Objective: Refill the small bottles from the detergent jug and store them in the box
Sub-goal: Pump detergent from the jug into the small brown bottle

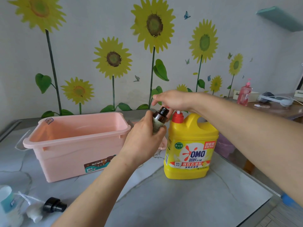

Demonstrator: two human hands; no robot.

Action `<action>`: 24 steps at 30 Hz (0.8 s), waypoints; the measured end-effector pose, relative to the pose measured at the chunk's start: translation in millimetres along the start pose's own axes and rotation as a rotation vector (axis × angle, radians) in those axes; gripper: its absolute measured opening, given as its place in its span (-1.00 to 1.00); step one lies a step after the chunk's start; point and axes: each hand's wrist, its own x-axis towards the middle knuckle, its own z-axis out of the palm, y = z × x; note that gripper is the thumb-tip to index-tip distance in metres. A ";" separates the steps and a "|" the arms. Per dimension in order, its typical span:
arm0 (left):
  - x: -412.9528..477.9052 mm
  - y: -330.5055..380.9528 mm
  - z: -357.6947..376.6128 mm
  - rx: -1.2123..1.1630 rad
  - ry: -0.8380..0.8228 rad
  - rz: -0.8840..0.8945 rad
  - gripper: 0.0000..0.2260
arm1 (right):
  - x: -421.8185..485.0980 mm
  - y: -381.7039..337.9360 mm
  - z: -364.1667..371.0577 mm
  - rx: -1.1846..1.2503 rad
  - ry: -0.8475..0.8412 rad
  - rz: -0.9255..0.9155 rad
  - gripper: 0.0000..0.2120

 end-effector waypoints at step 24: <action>-0.4 -2.6 0.9 0.014 -0.002 -0.010 -0.84 | -3.5 -2.4 5.9 -0.070 0.006 -0.014 -0.57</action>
